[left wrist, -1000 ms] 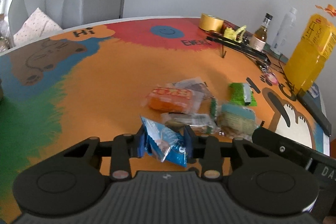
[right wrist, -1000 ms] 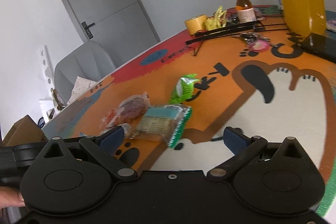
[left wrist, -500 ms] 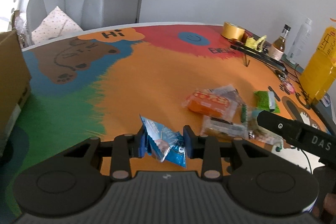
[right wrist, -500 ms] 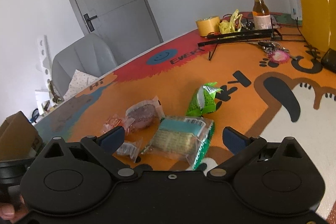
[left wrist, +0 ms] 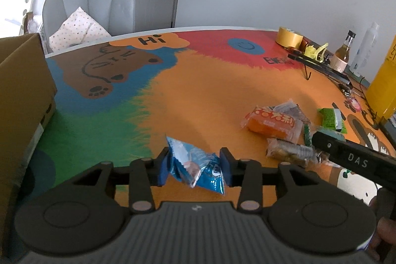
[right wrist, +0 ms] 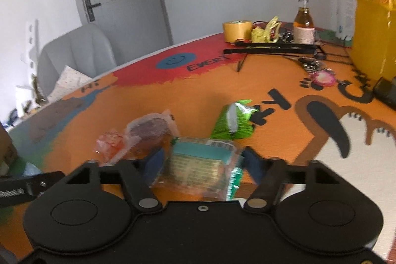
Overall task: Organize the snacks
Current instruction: 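Grasp the blue packet with the left tool while the right tool grasps the green-edged cake packet, then carry both packets to the cardboard box and open both tools inside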
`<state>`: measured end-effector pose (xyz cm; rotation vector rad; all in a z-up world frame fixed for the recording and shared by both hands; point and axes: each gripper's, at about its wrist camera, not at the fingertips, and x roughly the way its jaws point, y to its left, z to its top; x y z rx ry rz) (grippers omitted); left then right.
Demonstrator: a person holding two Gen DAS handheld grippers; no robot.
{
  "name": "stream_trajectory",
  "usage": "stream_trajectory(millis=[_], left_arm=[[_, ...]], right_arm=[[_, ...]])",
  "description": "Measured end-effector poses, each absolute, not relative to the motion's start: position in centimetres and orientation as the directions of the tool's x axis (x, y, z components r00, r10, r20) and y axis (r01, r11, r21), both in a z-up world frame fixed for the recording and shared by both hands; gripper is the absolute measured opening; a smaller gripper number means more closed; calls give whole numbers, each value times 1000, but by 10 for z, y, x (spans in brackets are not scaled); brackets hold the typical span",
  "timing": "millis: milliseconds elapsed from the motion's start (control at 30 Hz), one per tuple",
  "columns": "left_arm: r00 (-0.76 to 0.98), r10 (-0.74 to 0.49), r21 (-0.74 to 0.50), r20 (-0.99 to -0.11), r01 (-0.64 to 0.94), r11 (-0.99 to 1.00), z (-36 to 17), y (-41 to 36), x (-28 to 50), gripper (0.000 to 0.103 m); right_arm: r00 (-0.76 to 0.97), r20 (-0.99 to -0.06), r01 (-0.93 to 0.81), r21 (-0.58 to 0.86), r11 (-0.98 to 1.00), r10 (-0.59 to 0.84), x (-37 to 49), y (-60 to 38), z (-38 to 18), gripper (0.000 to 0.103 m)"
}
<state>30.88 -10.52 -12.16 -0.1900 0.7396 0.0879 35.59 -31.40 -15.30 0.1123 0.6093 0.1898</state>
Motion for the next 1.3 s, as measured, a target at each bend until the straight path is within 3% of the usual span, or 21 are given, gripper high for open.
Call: stream_trajectory(millis=[233,733,1300], left_arm=[[729,-37,-181,-684,-120,976,-118,-100,299,34],[763,-59,-189,-644,-84,978,-98,-93,263,34],[816,-37,-186,-577,-87,979,-66,-75,216,34]], right_arm=[[798,-555,-147,199,969,235,341,-322,-151,51],[794,-547,-139,261,955,265,298,-330,-140,50],[824,-480,-214,230,949,302,256,-309,-101,49]])
